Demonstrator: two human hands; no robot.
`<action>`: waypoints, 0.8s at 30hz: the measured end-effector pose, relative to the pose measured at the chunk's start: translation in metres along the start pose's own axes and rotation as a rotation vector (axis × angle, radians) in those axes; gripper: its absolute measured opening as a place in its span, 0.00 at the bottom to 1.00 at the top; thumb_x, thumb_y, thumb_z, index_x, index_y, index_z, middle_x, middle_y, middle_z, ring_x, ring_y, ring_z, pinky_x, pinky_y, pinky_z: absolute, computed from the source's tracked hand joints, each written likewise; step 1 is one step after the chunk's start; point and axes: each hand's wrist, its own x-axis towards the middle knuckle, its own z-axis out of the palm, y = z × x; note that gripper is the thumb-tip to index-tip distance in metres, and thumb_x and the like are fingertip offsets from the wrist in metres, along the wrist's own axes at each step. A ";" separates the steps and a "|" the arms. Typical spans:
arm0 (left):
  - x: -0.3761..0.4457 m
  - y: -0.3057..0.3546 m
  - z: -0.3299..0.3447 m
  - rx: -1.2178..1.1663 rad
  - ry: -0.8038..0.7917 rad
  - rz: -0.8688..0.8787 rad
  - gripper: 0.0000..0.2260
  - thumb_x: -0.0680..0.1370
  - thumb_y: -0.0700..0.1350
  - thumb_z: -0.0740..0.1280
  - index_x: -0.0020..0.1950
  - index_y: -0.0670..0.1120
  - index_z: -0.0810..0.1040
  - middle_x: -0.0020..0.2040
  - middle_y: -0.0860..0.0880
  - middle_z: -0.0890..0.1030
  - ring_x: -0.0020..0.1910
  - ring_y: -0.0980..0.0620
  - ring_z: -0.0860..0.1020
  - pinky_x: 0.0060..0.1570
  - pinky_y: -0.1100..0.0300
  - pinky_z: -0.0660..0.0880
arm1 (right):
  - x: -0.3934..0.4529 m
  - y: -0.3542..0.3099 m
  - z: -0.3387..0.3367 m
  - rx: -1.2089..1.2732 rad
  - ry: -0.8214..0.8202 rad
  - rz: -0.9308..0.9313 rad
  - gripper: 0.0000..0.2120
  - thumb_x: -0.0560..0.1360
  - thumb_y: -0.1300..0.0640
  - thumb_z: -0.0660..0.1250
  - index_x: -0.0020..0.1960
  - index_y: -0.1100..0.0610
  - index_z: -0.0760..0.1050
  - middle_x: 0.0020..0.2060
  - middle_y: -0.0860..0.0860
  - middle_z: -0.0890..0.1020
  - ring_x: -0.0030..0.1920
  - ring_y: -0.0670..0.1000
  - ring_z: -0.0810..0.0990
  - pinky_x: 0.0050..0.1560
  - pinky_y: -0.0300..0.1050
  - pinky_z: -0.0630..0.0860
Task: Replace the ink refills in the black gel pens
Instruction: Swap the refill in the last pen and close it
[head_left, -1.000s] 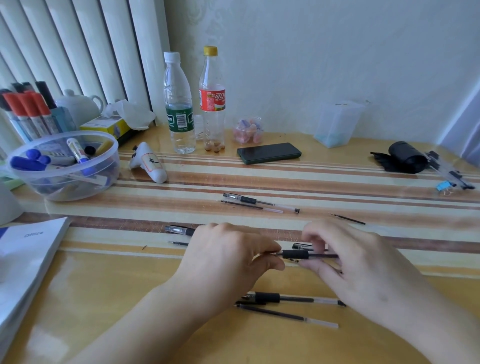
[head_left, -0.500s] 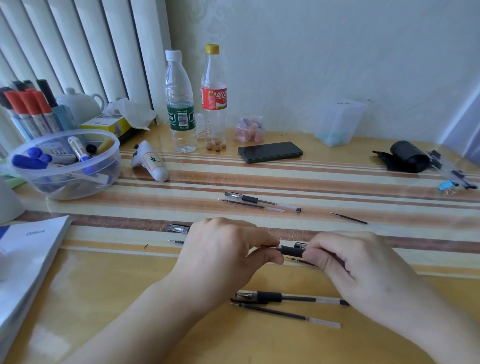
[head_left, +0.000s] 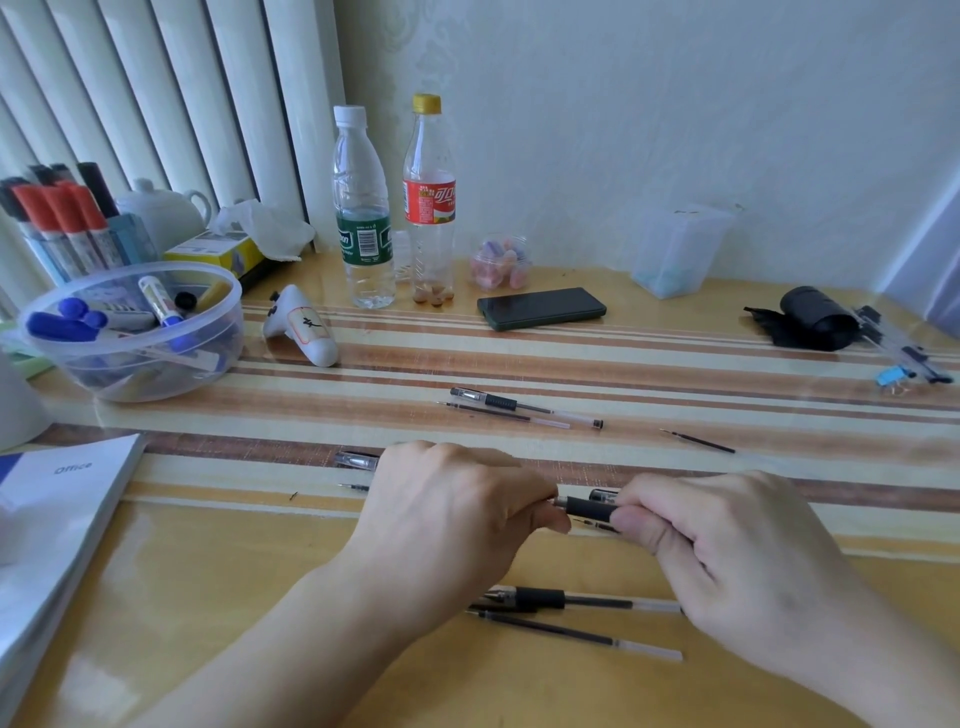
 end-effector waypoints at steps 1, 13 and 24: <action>0.001 0.001 0.000 -0.069 0.025 -0.017 0.11 0.75 0.55 0.68 0.37 0.51 0.83 0.25 0.54 0.73 0.24 0.55 0.68 0.20 0.60 0.66 | 0.001 0.001 -0.001 0.021 0.011 0.013 0.16 0.78 0.46 0.56 0.38 0.48 0.77 0.20 0.39 0.67 0.21 0.43 0.65 0.22 0.37 0.60; 0.001 -0.012 0.004 -0.662 -0.278 -0.340 0.13 0.80 0.33 0.57 0.58 0.49 0.71 0.47 0.55 0.83 0.40 0.55 0.77 0.47 0.62 0.74 | 0.004 0.010 -0.003 0.186 0.158 0.179 0.12 0.70 0.40 0.65 0.44 0.47 0.80 0.36 0.37 0.81 0.37 0.42 0.81 0.33 0.47 0.79; 0.002 -0.015 0.006 -0.588 -0.275 -0.316 0.07 0.81 0.44 0.62 0.53 0.55 0.77 0.41 0.56 0.81 0.32 0.60 0.71 0.36 0.68 0.69 | 0.005 0.014 -0.005 0.075 0.141 0.125 0.13 0.71 0.41 0.64 0.42 0.49 0.80 0.34 0.39 0.81 0.35 0.45 0.80 0.31 0.46 0.78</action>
